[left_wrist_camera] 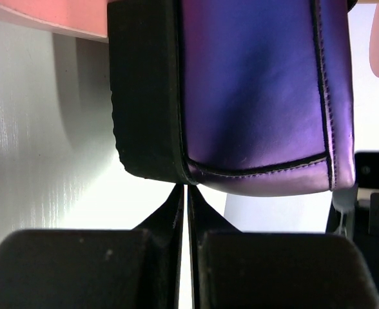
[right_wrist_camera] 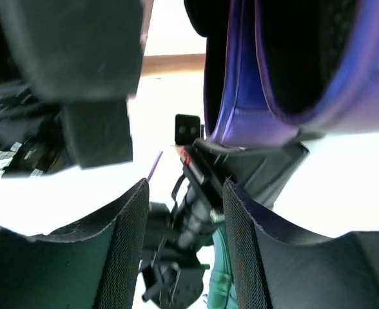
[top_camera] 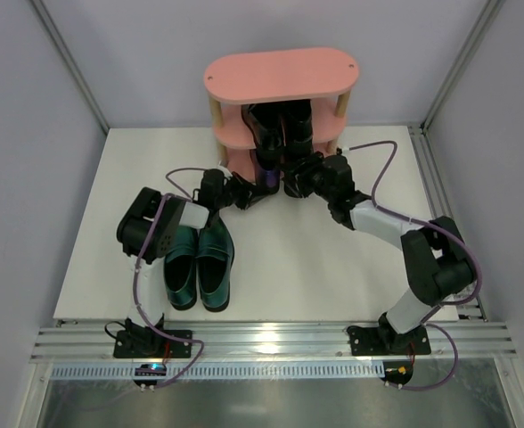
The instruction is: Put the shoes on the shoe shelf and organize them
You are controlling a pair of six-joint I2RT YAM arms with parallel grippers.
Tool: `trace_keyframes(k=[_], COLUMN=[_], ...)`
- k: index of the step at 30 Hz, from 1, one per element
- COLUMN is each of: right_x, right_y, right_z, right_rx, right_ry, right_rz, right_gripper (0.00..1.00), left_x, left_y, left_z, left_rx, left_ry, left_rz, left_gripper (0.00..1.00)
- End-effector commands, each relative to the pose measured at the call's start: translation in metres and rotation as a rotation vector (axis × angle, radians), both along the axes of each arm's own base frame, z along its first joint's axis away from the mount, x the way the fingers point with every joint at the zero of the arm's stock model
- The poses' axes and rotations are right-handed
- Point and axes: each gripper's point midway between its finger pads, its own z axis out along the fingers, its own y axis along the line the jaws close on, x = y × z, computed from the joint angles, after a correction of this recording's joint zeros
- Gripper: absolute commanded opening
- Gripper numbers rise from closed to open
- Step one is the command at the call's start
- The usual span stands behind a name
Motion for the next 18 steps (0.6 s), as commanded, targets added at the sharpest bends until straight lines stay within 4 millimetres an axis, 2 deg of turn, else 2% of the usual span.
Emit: trace_keyframes(k=[1,2,3,5,10,18], right_x=[-0.012,-0.017,-0.02,-0.025,-0.019,0.001], right_y=[-0.015,-0.021,-0.029,-0.042,-0.064,-0.066], right_z=[0.025,0.013,0.018,0.006,-0.006,-0.013], right_rx=[0.038,0.031,0.036,0.013,0.002,-0.007], right_ry=[-0.051,-0.026,-0.037,-0.006,0.025,0.049], right_rz=[-0.021,-0.033,-0.05,-0.083,-0.116,-0.111], right_gripper=[0.52,0.52,0.52,0.52,0.52,0.52], left_x=[0.009,0.011,0.011,0.015,0.023,0.035], left_y=[0.003,0.004,0.004,0.007,0.008,0.003], left_z=[0.021,0.022,0.022,0.022,0.025,0.026], left_rx=[-0.003,-0.001,0.002,0.008,0.015,0.025], left_ry=[-0.072,-0.07,-0.072,-0.074,-0.077,-0.081], left_rz=[0.015,0.018,0.016,0.021,0.026,0.015], left_gripper=[0.0,0.0,0.0,0.0,0.0,0.0])
